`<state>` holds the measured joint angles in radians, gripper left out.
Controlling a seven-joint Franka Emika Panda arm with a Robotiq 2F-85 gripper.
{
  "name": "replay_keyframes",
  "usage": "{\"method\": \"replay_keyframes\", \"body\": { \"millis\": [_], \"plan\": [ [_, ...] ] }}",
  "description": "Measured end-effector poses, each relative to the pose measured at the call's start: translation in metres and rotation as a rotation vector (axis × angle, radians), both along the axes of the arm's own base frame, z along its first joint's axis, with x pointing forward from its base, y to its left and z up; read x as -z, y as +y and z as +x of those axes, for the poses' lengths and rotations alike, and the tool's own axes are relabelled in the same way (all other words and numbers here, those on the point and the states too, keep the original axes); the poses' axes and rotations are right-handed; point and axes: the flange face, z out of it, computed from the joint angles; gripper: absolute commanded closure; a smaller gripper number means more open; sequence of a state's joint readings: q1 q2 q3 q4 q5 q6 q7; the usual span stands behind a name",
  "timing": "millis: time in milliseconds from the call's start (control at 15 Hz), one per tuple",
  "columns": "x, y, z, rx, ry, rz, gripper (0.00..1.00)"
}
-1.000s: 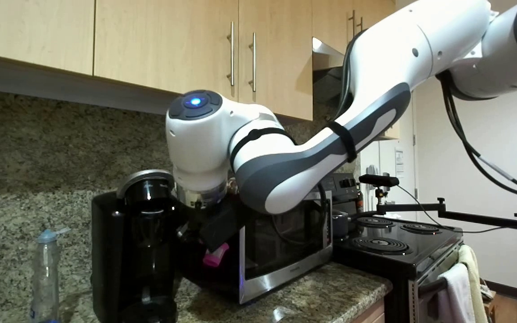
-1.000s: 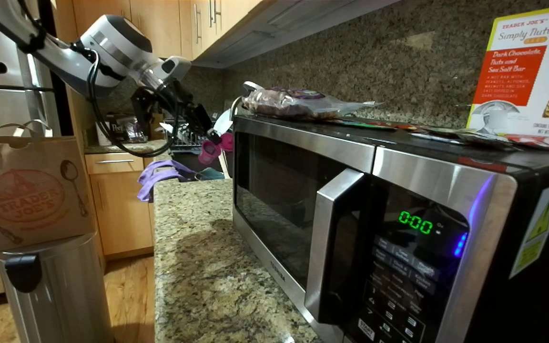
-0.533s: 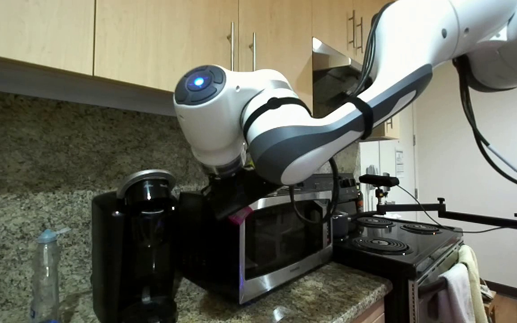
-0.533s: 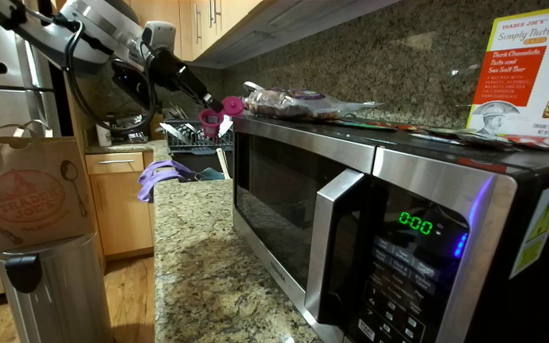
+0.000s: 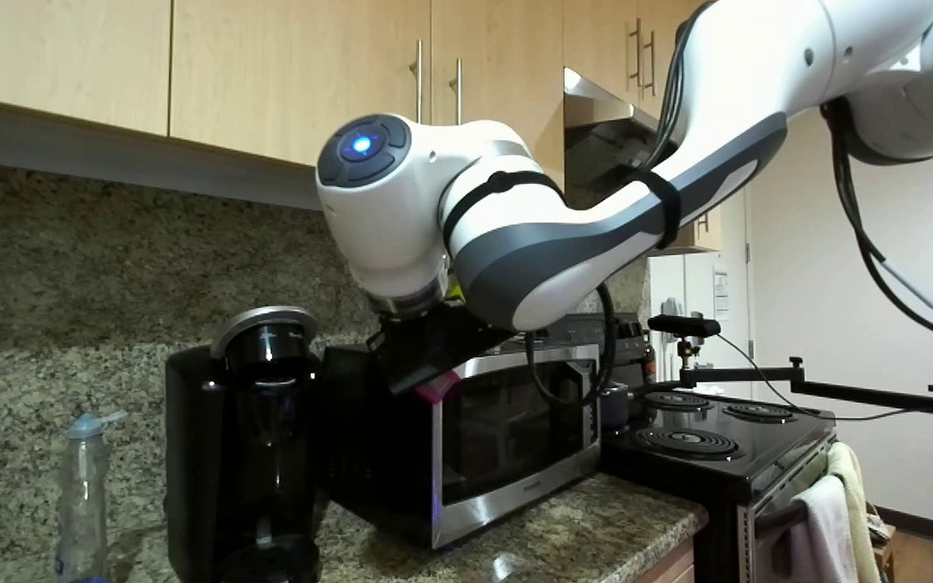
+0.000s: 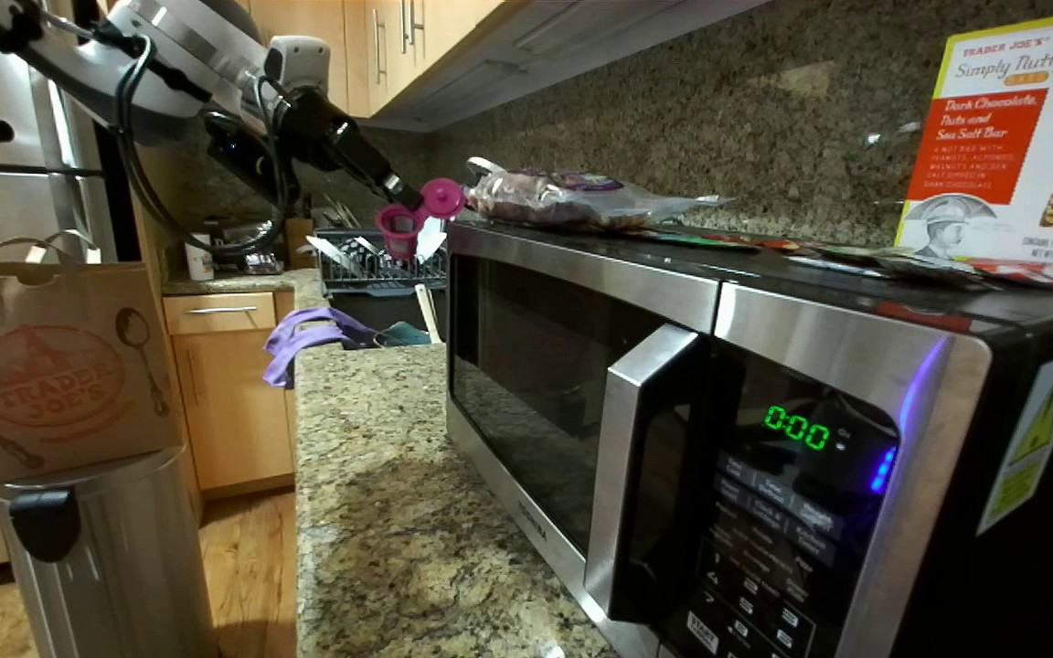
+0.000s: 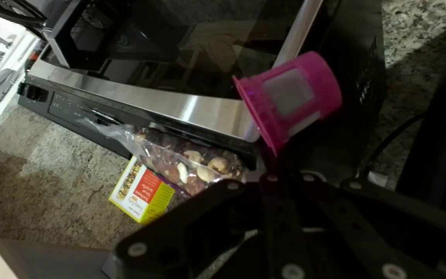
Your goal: Put the pink object on the microwave
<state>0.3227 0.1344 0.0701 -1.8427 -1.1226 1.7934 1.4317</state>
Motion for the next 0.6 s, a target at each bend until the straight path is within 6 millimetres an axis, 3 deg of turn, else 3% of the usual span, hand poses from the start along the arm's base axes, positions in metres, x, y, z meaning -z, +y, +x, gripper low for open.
{"method": "replay_keyframes", "body": {
  "millis": [133,333,467,600],
  "plan": [
    [-0.021,-0.002,-0.013,0.078,-0.01,-0.041,0.99],
    [-0.077,-0.007,-0.054,0.257,-0.031,-0.124,0.99],
    [-0.112,-0.017,-0.084,0.384,-0.043,-0.166,0.96],
    [-0.135,-0.031,-0.101,0.482,-0.05,-0.184,0.96]
  ]
}}
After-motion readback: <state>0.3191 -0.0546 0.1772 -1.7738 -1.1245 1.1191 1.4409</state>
